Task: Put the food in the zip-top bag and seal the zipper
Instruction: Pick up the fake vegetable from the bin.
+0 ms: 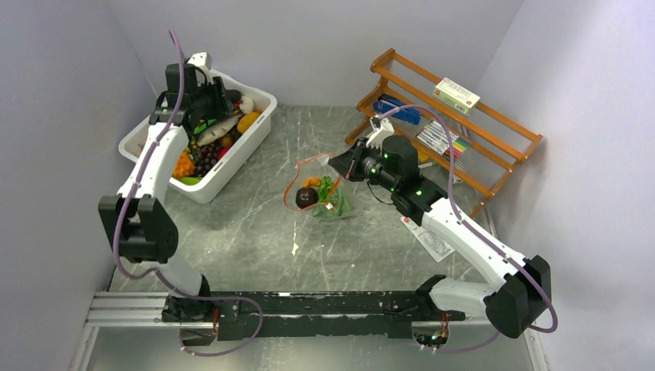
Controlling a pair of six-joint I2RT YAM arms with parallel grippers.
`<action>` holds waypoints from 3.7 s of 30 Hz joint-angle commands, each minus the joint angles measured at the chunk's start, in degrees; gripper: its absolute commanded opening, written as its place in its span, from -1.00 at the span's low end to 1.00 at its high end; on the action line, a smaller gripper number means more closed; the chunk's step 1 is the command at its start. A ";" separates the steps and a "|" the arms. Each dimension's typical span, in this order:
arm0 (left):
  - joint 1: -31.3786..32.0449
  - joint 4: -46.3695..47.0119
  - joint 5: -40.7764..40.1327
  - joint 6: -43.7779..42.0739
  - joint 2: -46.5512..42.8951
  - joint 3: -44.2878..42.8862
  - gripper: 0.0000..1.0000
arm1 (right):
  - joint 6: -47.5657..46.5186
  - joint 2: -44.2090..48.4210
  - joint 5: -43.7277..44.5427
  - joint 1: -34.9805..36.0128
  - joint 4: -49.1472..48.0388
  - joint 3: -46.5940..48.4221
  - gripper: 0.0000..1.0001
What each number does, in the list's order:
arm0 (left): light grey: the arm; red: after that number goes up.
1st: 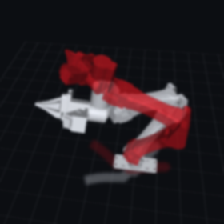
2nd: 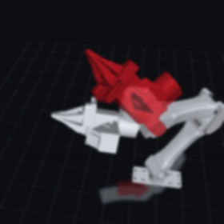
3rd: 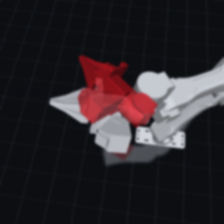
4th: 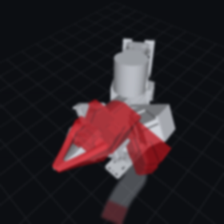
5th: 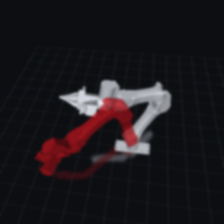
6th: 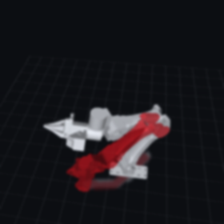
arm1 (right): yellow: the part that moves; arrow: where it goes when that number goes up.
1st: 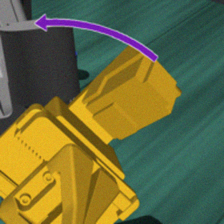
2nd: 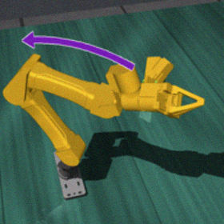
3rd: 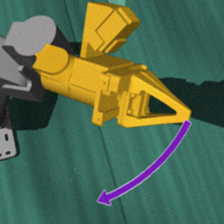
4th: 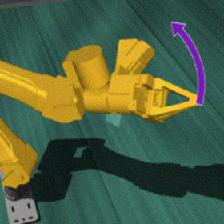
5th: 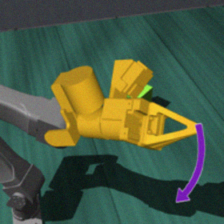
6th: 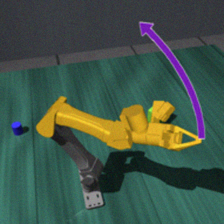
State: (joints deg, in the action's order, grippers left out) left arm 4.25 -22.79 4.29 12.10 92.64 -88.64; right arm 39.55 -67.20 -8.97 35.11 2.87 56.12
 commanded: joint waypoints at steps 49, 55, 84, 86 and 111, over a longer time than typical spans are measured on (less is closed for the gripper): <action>-5.22 -3.81 21.79 0.91 33.32 -20.61 0.04 | 0.87 0.43 1.88 0.39 0.02 3.16 -1.00; -4.96 -5.84 20.06 -1.17 34.37 -21.72 0.38 | 1.36 0.87 1.77 0.31 -0.82 2.34 -1.00; -4.25 -1.71 13.94 -0.28 21.98 -13.06 -0.44 | 0.90 0.83 1.51 0.35 -1.15 2.87 -1.00; -4.25 -0.88 13.65 0.12 19.93 -11.33 -0.43 | 0.79 0.80 1.57 0.32 -0.95 2.88 -1.00; -1.59 4.35 28.48 1.97 -13.57 14.00 -0.46 | 2.45 -1.31 2.14 0.37 -1.83 2.09 -1.00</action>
State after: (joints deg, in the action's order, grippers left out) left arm 0.71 -20.62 25.15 13.78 85.21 -78.65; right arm 41.36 -68.42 -7.42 35.27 4.05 57.52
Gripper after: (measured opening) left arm 0.527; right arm 0.007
